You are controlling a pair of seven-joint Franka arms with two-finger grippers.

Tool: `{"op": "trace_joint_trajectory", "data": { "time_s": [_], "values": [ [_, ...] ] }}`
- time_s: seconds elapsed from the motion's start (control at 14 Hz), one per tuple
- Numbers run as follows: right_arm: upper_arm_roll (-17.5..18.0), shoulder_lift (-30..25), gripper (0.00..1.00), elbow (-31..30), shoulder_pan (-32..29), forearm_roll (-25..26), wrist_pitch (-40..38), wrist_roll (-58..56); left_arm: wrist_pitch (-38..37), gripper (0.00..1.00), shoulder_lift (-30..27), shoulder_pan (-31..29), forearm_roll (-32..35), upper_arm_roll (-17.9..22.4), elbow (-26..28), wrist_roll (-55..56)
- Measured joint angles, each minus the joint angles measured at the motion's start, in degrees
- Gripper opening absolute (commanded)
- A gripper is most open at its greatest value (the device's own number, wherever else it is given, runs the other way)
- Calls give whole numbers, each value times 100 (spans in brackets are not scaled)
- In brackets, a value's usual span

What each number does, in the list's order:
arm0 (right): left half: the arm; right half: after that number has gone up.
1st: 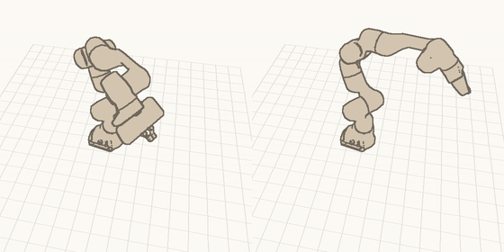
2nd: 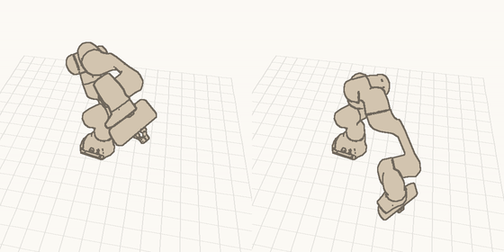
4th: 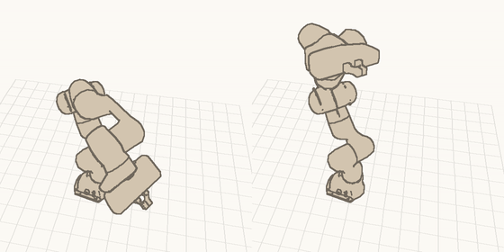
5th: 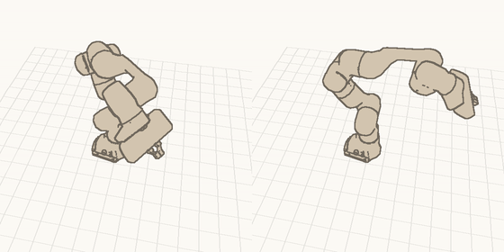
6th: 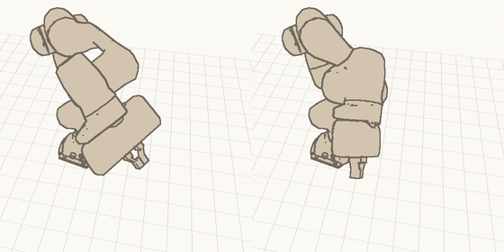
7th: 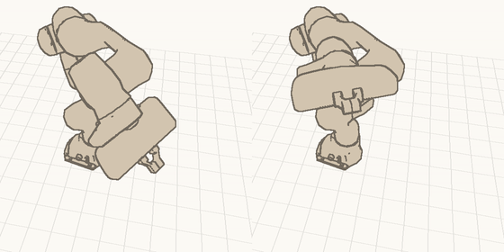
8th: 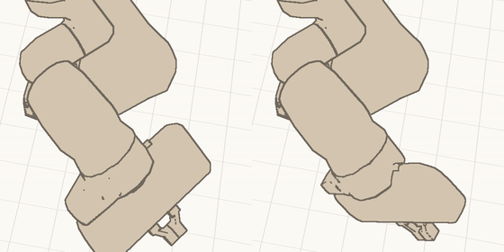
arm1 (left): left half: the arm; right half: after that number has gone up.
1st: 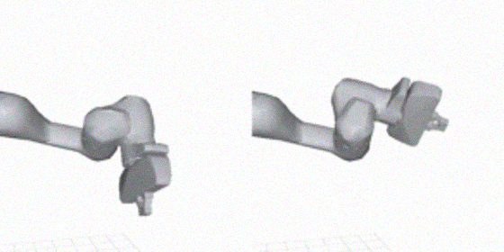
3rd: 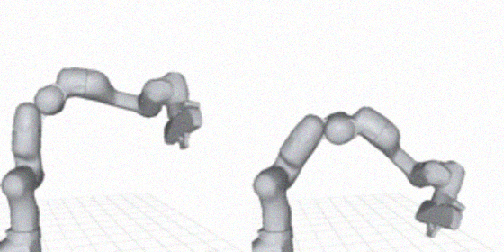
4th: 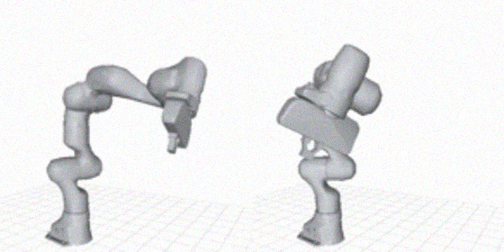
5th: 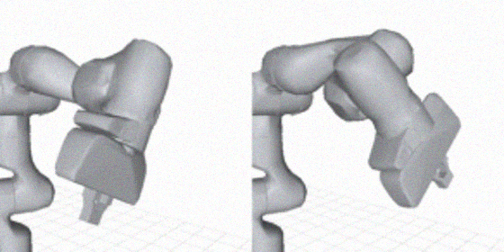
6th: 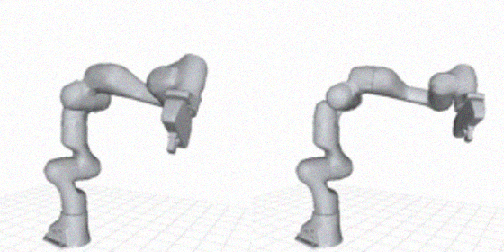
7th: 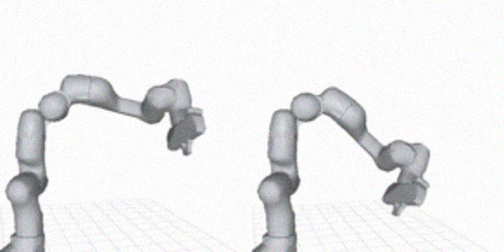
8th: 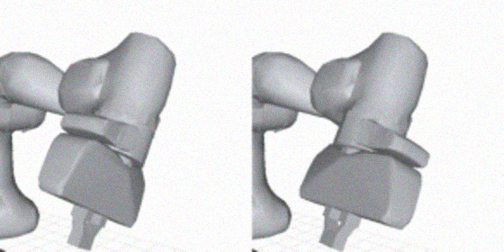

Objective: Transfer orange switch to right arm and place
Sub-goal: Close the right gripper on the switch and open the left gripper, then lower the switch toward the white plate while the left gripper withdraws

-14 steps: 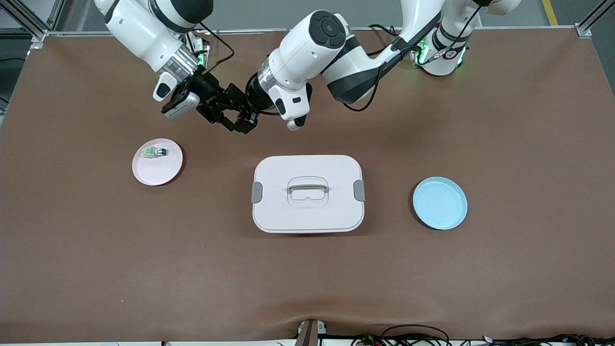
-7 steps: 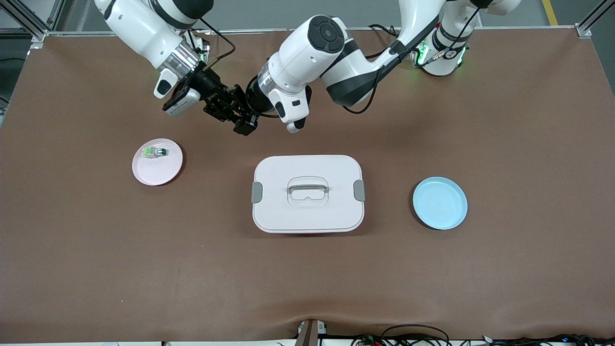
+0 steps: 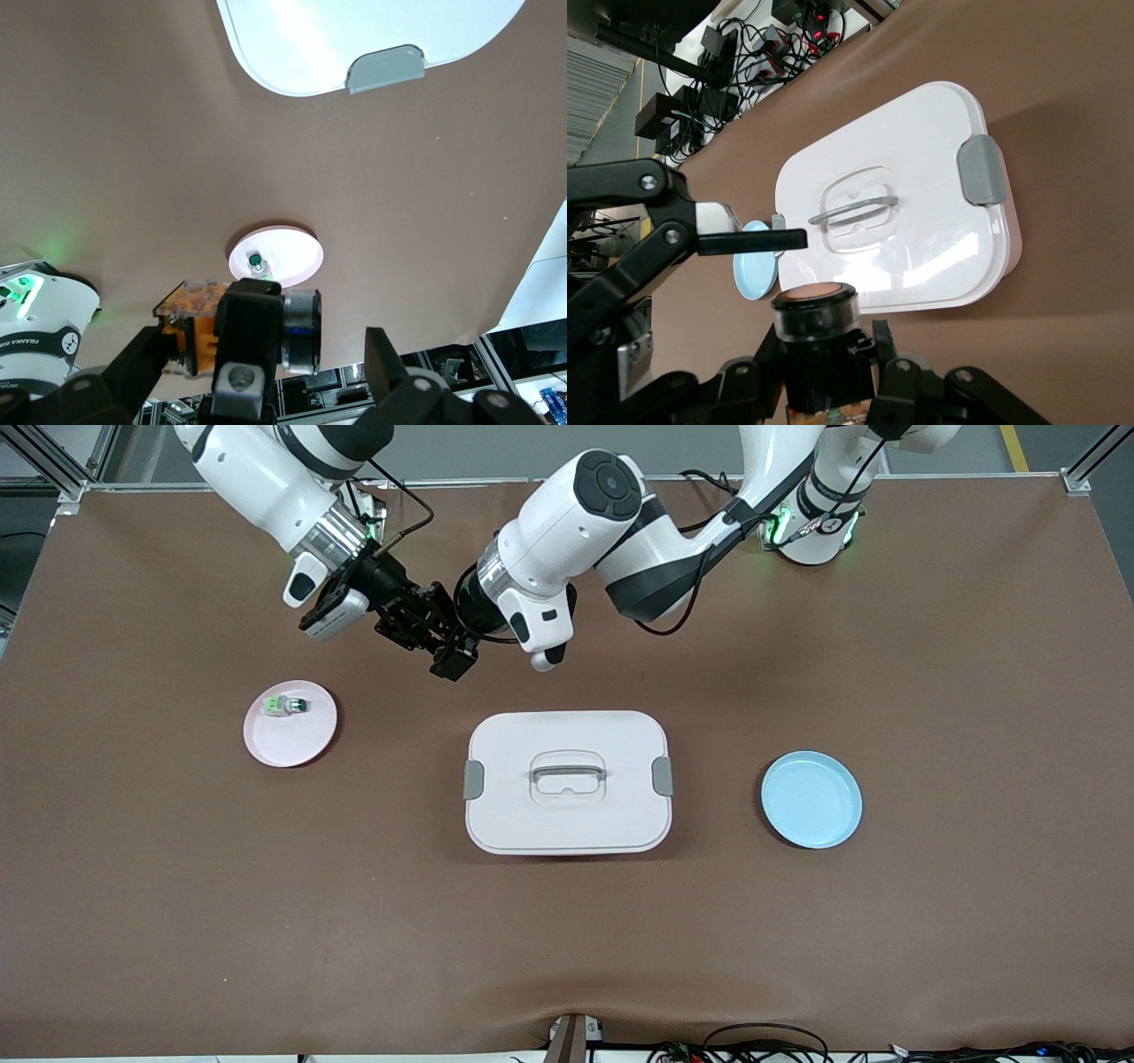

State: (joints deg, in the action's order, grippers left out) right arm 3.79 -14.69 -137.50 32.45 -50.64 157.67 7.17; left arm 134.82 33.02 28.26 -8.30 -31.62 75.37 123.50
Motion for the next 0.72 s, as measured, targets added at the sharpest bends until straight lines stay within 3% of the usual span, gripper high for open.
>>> {"op": "trace_joint_trajectory", "data": {
  "time_s": [0.29,0.5,0.72],
  "values": [
    [-24,6,0,42,-8,30,-123,-228,-155,100,-42,-30,52,-1,-15,-110],
    [-70,9,0,40,-167,270,-636,-1446,-352,100,-138,-208,143,2,-37,-219],
    [-114,8,0,55,-729,1295,-1469,-2531,-557,100,-254,-383,163,6,-41,-368]
  ]
}}
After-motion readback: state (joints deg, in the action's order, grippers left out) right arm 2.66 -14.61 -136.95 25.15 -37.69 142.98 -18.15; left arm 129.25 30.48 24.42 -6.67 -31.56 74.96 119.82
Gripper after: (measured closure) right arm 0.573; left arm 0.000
